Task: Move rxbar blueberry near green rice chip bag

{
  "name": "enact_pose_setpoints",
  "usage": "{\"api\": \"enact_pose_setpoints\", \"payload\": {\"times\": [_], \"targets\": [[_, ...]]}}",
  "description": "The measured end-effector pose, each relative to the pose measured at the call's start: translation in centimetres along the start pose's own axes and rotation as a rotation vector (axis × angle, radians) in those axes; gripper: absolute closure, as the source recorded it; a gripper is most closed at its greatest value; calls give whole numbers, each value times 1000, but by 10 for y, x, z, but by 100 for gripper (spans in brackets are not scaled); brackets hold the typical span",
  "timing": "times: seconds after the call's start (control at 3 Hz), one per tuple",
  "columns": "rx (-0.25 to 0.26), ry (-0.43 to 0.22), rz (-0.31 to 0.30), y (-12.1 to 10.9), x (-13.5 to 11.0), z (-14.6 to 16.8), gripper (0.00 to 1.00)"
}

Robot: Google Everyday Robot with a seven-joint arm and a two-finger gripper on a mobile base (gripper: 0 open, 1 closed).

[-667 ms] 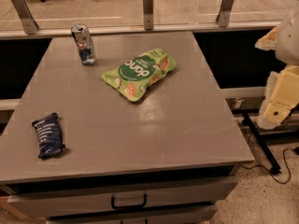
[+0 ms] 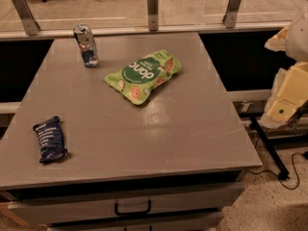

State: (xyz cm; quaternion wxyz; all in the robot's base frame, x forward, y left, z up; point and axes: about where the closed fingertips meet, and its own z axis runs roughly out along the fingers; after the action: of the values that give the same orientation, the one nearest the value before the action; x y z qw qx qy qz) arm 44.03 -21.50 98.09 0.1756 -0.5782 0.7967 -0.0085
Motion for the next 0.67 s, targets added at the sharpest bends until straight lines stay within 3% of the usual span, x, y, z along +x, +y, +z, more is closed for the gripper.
{"api": "enact_pose_setpoints", "payload": {"times": [0.33,0.67], "targets": [[-78,-59,114,-7,-26,13,0],[-162,-69,208,-5,-69,43,0]]}}
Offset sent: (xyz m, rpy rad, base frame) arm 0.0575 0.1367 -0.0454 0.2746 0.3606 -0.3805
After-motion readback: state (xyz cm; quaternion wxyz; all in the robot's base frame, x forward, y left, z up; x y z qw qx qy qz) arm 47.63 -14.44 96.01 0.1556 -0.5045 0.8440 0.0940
